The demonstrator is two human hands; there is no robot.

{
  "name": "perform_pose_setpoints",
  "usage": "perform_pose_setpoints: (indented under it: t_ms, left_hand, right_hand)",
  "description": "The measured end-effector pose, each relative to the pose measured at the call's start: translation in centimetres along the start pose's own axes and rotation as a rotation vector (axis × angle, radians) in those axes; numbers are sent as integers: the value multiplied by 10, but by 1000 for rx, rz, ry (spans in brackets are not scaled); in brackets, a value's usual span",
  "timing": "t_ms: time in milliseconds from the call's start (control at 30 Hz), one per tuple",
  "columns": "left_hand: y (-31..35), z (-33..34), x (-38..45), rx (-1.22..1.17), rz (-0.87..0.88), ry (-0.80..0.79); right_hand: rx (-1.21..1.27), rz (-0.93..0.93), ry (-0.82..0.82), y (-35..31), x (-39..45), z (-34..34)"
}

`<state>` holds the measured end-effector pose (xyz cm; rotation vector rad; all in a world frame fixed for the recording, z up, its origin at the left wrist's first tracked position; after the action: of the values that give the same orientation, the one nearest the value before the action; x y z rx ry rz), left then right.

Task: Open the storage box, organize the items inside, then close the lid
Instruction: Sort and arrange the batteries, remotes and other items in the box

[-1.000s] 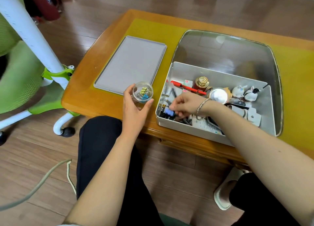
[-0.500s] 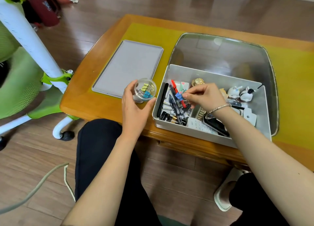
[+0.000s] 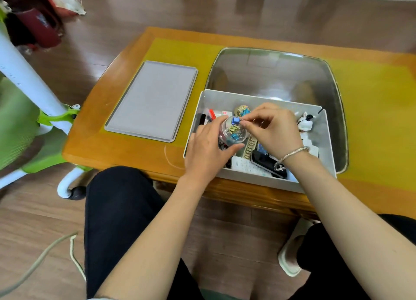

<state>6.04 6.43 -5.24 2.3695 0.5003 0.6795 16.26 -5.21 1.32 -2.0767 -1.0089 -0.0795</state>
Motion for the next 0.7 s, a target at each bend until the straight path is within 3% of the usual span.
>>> perform_pose_setpoints:
  t_ms: [333,500,700]
  left_hand:
    - [0,0,0,62,14,-19]
    - [-1,0,-1,74,12,-26]
    - [-2,0,1,46,-39,-40]
  right_hand:
    - [-239,-88,-46,-4,-2,17]
    - [-331,-93,-178,-7,1,22]
    - [-238,-33,-191,-1,0,14]
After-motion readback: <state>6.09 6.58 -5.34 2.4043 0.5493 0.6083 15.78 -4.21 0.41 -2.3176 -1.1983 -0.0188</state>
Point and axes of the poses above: each hand's wrist, its own x-axis towards the middle knuckle, its own z-axis out of the palm, y = z × x, the point moved 1 cm from there along x, towards the middle knuckle, and after that the axes turned 3 degrees about -x, right-handed, at the moved point
